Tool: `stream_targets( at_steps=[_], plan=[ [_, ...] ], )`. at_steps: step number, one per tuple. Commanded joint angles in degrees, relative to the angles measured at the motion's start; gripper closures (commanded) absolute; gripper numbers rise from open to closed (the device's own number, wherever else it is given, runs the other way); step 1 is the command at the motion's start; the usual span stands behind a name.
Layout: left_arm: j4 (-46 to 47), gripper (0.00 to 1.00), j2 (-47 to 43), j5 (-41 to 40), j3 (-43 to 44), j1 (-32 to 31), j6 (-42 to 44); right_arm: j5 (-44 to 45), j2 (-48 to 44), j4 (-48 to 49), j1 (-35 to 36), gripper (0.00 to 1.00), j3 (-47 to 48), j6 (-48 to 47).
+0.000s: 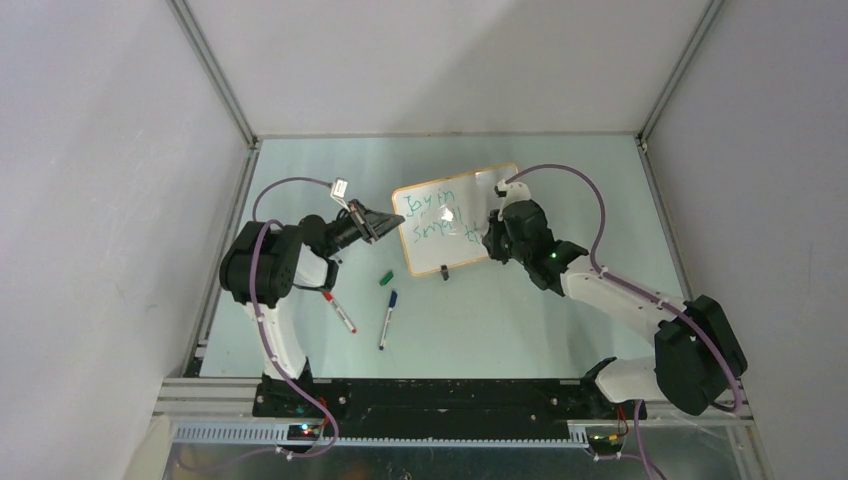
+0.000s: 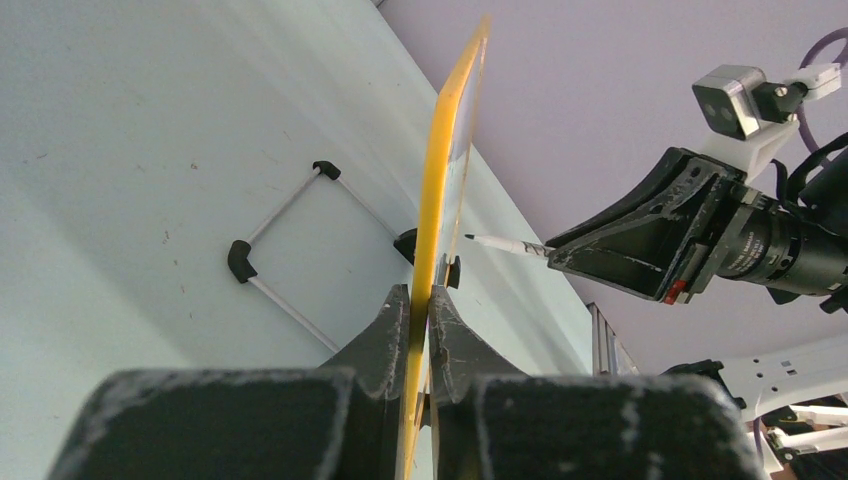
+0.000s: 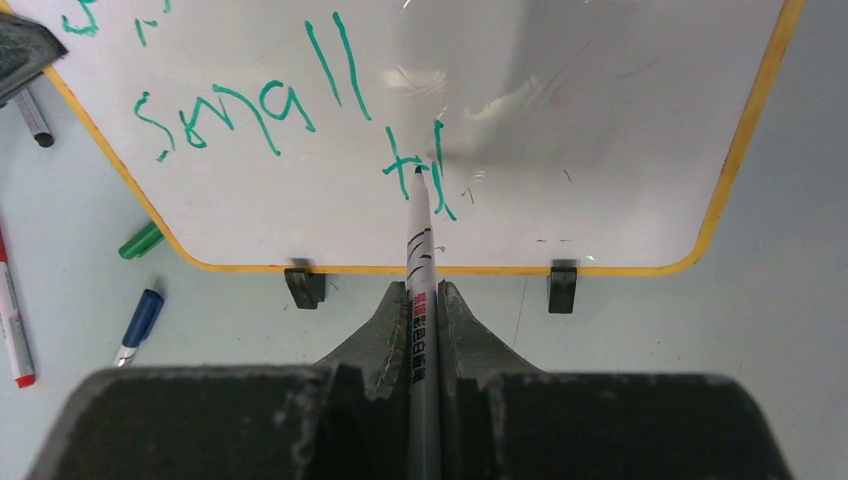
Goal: Write a sentence on the whiteboard
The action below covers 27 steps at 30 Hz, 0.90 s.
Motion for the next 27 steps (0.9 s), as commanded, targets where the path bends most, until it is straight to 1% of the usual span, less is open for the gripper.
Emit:
stream_targets(
  at_steps=[1,10,27],
  plan=[
    [2.77,1.00,-2.31,1.39,0.07,-0.54,0.01,0.93,1.38,1.41,-0.46,1.00,2.36,-0.82],
    [2.77,1.00,-2.30,1.50,0.14,-0.50,0.01,2.46,1.53,0.64,-0.87,1.00,2.35,-0.89],
    [2.73,1.00,-2.26,1.51,0.15,-0.52,0.01,-0.46,2.85,2.33,-1.21,1.00,2.37,-0.93]
  ],
)
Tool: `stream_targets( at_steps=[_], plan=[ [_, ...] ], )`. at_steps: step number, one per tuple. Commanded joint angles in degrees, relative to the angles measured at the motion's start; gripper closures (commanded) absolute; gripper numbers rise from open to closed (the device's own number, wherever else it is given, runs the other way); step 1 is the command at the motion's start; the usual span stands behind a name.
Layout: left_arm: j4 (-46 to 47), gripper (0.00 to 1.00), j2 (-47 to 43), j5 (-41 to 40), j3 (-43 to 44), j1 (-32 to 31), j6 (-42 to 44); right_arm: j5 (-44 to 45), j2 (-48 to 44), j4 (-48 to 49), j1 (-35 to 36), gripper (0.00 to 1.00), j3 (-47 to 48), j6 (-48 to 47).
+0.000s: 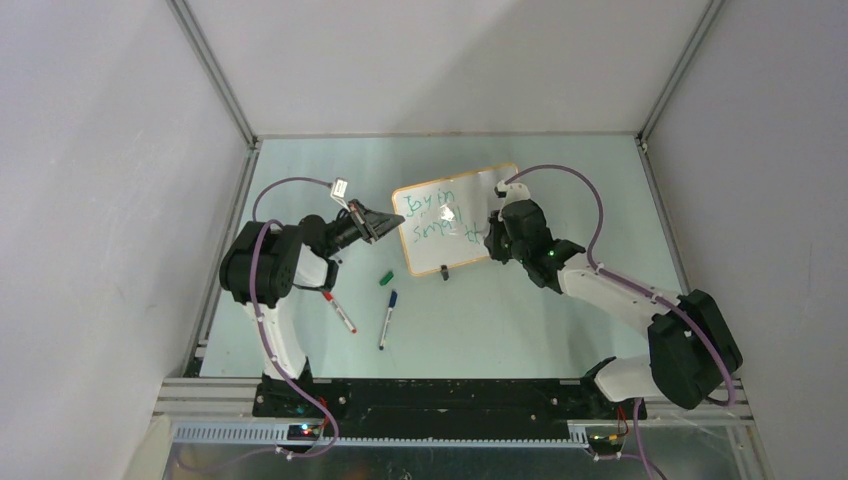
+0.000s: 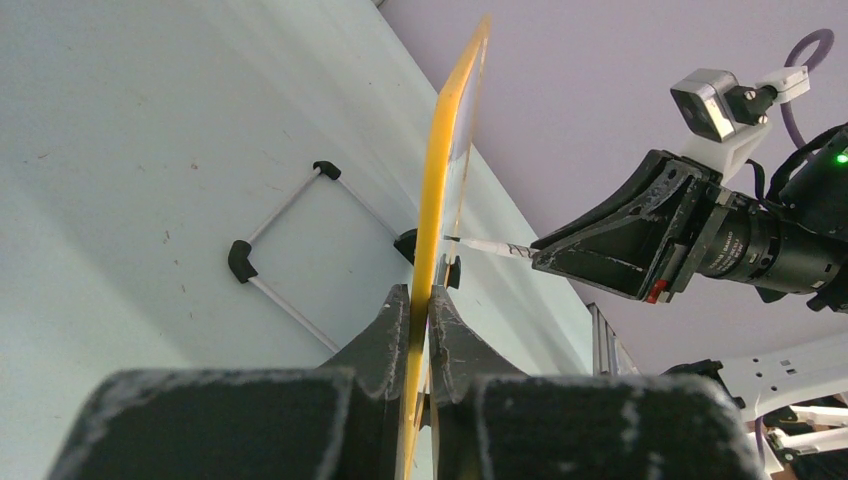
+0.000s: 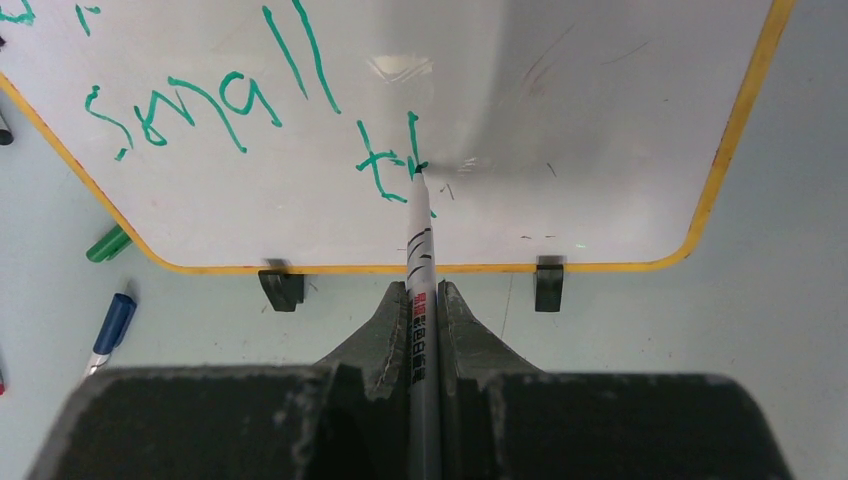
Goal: Write a sentence on the whiteboard
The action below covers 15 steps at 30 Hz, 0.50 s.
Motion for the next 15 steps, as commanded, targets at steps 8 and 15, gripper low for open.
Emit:
stream_targets(
  at_steps=[8,15],
  plan=[
    [2.77,1.00,-2.30,1.43,0.16,-0.57,0.02,0.86,1.59,1.26,-0.80,1.00,3.13,0.16],
    [2.77,1.00,-2.22,1.41,0.15,-0.52,0.01,2.28,0.94,0.25,-1.65,1.00,3.15,0.83]
  ],
)
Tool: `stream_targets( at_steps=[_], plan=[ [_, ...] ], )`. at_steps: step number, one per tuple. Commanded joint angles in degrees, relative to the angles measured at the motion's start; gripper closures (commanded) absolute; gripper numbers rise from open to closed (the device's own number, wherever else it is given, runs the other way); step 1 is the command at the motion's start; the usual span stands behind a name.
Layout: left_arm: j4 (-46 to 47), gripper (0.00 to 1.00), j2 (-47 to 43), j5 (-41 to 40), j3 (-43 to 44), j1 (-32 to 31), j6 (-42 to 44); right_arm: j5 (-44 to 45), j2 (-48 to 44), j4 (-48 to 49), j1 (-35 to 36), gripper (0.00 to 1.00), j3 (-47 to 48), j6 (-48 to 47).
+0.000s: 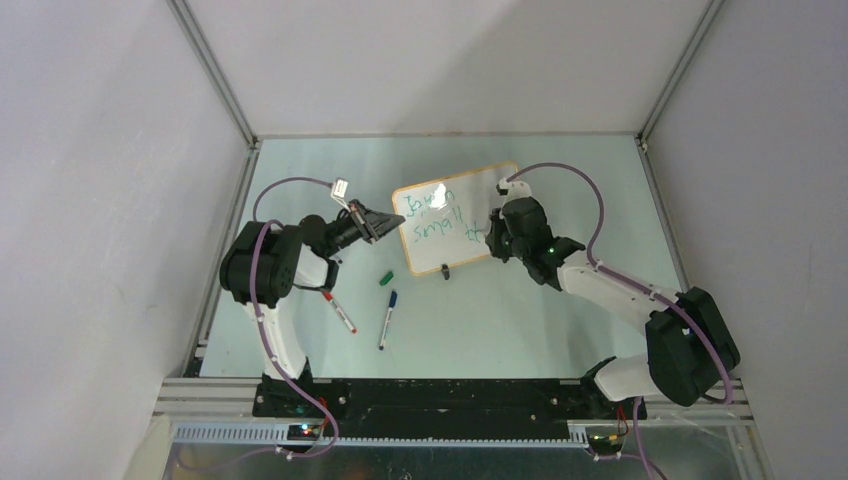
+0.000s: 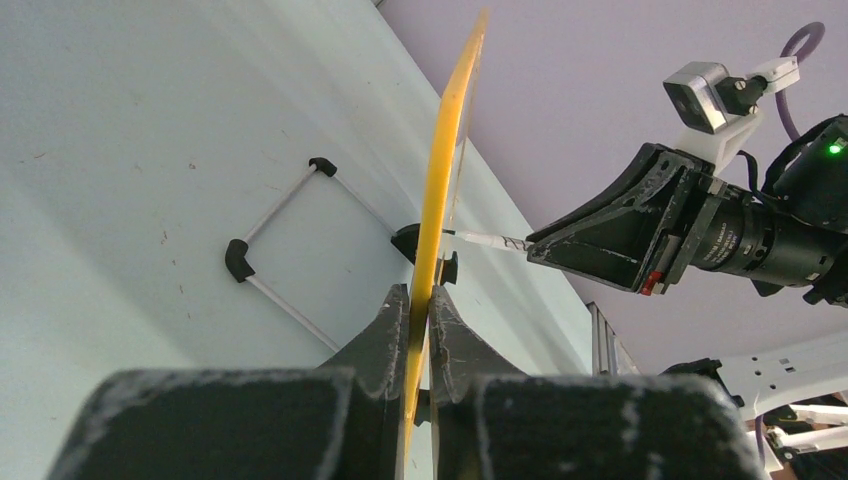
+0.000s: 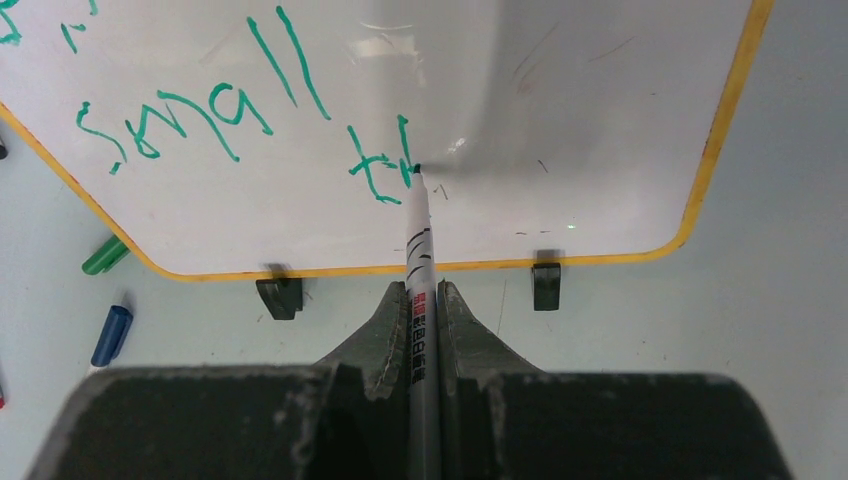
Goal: Write a sentence on the whiteboard
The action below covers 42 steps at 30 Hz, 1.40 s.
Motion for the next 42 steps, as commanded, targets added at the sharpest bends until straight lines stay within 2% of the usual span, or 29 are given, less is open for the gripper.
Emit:
stream_targets(
  at_steps=[1,37,42],
  plan=[
    [2.75,1.00,-2.21,1.44,0.15,-0.40,-0.01,2.49,-0.08,0.31,-0.93,1.00,2.40,0.40],
    [2.75,1.00,-2.34,1.44,0.04,-0.40,0.00,2.33,-1.47,-2.01,-0.29,1.00,-1.47,0.80],
    [2.75,1.00,-2.39,1.44,0.06,-0.41,-0.01,1.49,-6.30,-1.08,-0.18,1.00,-1.58,0.52]
  ],
)
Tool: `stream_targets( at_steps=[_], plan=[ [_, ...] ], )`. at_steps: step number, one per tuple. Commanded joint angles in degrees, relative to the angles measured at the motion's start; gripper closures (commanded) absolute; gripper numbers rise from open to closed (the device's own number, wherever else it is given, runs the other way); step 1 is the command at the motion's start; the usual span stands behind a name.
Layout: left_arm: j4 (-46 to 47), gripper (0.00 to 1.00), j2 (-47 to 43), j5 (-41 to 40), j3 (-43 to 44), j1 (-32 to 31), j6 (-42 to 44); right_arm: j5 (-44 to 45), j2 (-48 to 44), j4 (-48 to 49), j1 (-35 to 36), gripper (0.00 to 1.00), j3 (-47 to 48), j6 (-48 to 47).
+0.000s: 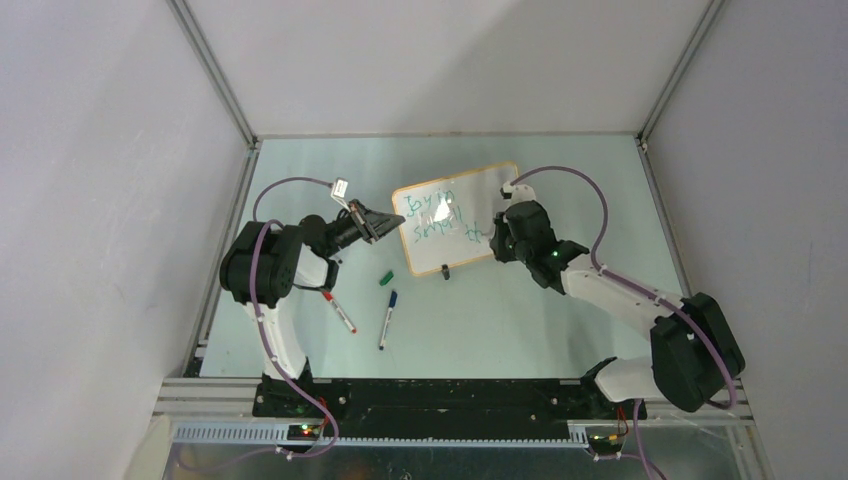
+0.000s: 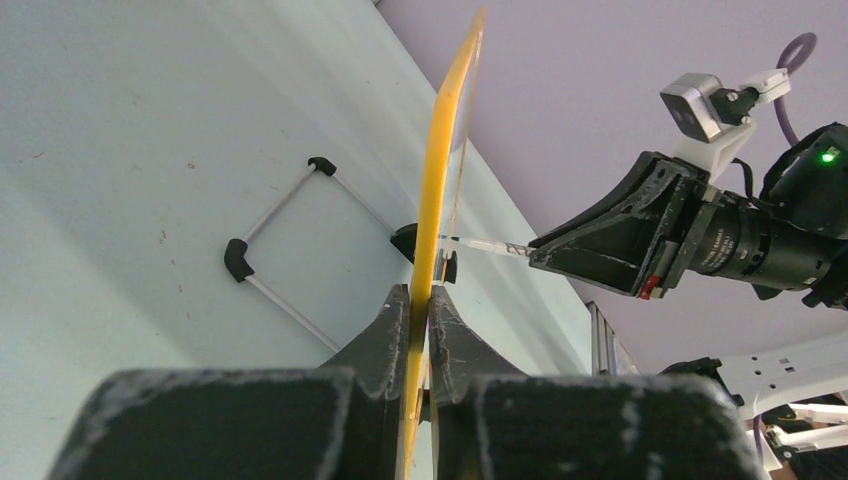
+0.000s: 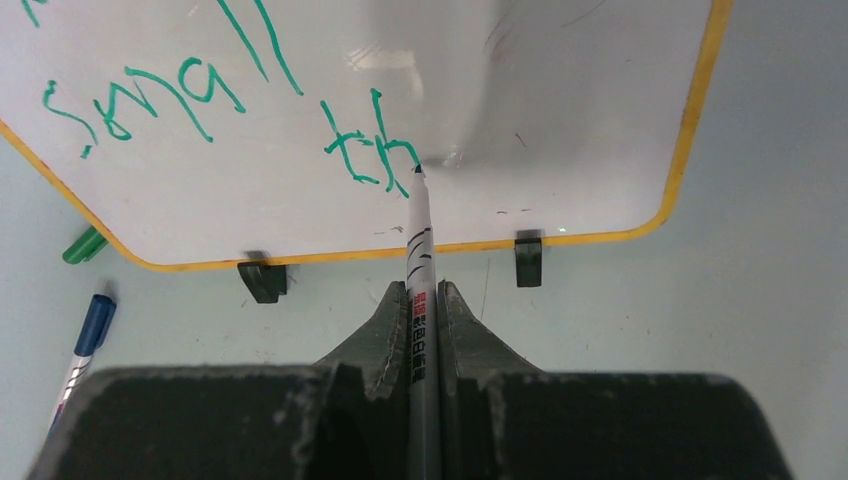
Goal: Write a sentence on the whiteboard
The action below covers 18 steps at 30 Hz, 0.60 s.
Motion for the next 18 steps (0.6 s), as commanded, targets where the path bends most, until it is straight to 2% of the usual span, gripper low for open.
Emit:
stream_targets(
  at_steps=[1,8,18],
  plan=[
    [2.75,1.00,-2.39,1.41,0.06,-0.40,-0.01,1.04,-6.17,1.18,0.34,1.00,-0.52,0.03],
    [2.75,1.00,-2.57,1.31,-0.18,-0.41,0.15,2.10,-13.97,12.21,0.37,1.00,-7.93,-2.01],
    [2.75,1.00,-2.47,1.29,-0.16,-0.41,0.16,1.05,-9.82,17.08,0.11,1.00,-8.81,-3.19]
  ],
)
